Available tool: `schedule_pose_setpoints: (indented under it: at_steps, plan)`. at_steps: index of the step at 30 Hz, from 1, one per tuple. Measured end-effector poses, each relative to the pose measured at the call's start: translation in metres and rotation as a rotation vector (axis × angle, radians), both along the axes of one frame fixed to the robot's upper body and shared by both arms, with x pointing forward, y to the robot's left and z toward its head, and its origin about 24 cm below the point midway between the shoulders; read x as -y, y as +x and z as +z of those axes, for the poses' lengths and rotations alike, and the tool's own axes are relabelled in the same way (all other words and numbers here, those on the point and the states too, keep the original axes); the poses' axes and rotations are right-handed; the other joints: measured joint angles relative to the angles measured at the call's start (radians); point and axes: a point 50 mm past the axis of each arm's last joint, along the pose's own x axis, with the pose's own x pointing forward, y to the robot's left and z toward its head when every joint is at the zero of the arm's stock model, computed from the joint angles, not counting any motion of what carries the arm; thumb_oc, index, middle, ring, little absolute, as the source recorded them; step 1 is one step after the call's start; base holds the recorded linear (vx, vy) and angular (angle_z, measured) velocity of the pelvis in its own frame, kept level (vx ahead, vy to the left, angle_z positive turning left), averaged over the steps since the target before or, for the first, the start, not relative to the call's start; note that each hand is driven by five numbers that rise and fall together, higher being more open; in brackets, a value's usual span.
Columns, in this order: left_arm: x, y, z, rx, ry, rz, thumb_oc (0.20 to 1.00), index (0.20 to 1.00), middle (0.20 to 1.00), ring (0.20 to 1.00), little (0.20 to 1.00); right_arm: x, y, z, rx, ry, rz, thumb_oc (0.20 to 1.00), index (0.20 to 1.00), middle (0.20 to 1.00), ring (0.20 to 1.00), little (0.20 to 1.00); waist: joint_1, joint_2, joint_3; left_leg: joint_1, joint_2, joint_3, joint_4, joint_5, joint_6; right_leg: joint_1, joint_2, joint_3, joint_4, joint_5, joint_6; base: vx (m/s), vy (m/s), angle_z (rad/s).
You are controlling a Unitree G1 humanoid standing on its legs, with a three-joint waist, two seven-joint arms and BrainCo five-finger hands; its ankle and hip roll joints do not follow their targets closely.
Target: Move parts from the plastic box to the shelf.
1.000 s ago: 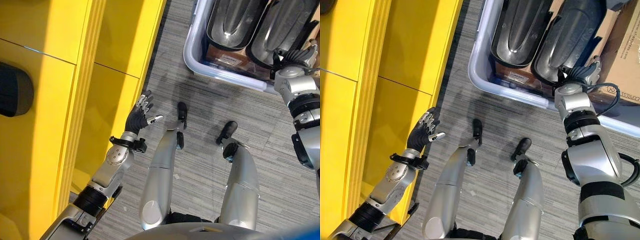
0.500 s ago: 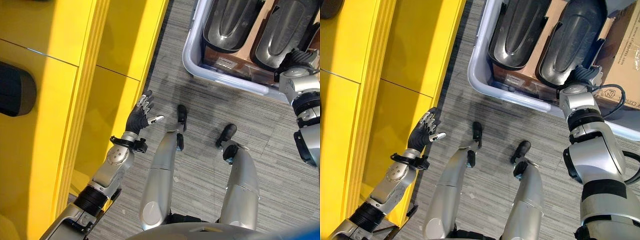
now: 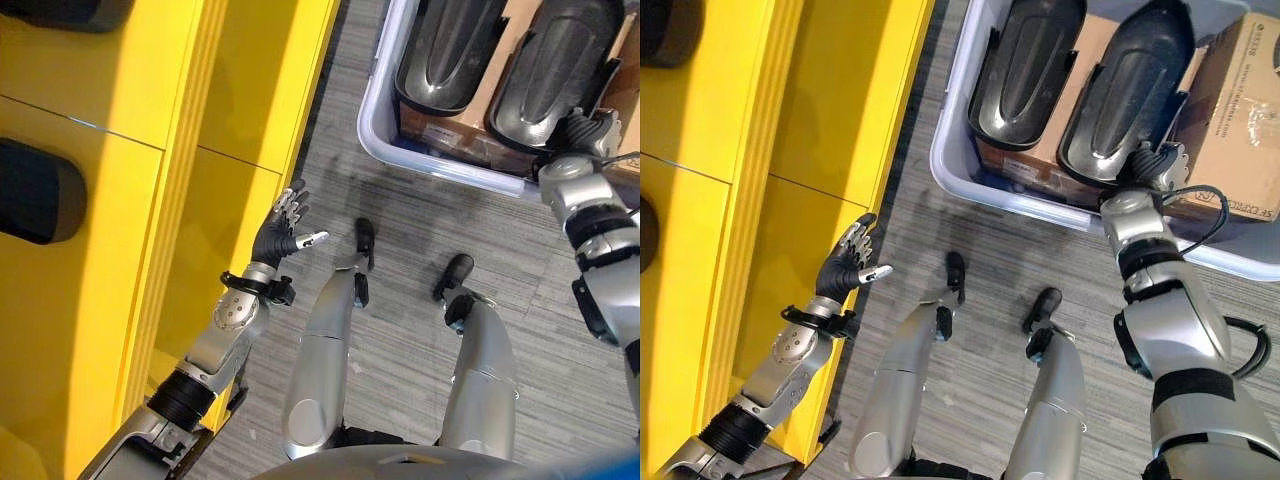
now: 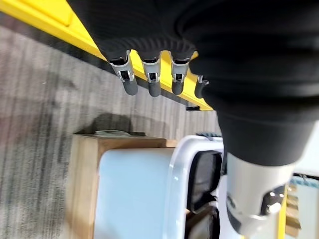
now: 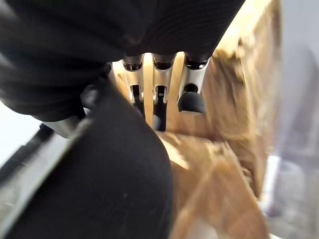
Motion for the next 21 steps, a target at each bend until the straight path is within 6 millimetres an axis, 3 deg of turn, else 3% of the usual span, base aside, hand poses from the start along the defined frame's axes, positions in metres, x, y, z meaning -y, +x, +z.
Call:
schedule_pose_setpoints:
  at_steps: [1, 5, 10, 17, 21]
  plan:
    - [-0.001, -0.004, -0.005, -0.010, 0.022, 0.010, 1.000, 1.000, 1.000, 1.000, 1.000, -0.021, -0.001, -0.002, 0.066, -0.061, 0.075, 0.200, 0.200, 0.200, 0.200, 0.200, -0.014, 0.006, -0.001, 0.064, 0.000, 0.020, -0.045, 0.010, -0.002, 0.048, 0.007, 0.008, -0.040, 0.020, 0.003, -0.08, -0.071, -0.36]
    - [-0.006, -0.009, -0.012, -0.024, 0.015, 0.025, 1.000, 1.000, 1.000, 1.000, 1.000, -0.027, -0.006, 0.004, 0.154, -0.125, 0.065, 0.200, 0.200, 0.200, 0.200, 0.200, -0.017, 0.015, -0.003, 0.160, -0.001, 0.043, -0.124, 0.038, -0.007, 0.121, 0.023, 0.024, -0.097, 0.036, 0.000, -0.07, -0.068, -0.16]
    - [-0.022, -0.018, -0.022, -0.068, 0.002, 0.064, 1.000, 1.000, 1.000, 1.000, 1.000, -0.010, -0.019, -0.004, 0.207, -0.080, -0.018, 0.200, 0.200, 0.200, 0.200, 0.200, -0.032, 0.015, -0.002, 0.333, -0.009, 0.071, -0.230, 0.066, -0.016, 0.263, 0.034, 0.035, -0.169, 0.059, 0.014, -0.05, -0.117, -0.13]
    - [-0.024, -0.022, -0.025, -0.083, -0.014, 0.012, 1.000, 1.000, 1.000, 1.000, 1.000, 0.016, -0.027, 0.010, 0.262, -0.086, -0.113, 0.200, 0.200, 0.200, 0.200, 0.200, -0.045, 0.014, -0.002, 0.501, -0.021, 0.075, -0.328, 0.094, -0.033, 0.399, 0.039, 0.030, -0.200, 0.054, 0.016, -0.03, -0.101, -0.01]
    - [-0.026, -0.027, -0.031, -0.103, -0.010, -0.002, 1.000, 1.000, 1.000, 1.000, 1.000, 0.023, -0.031, 0.010, 0.288, -0.045, -0.051, 0.200, 0.200, 0.200, 0.200, 0.200, -0.047, 0.010, -0.002, 0.608, -0.009, 0.072, -0.364, 0.106, -0.041, 0.500, 0.053, 0.013, -0.215, 0.041, 0.011, -0.04, -0.166, 0.02]
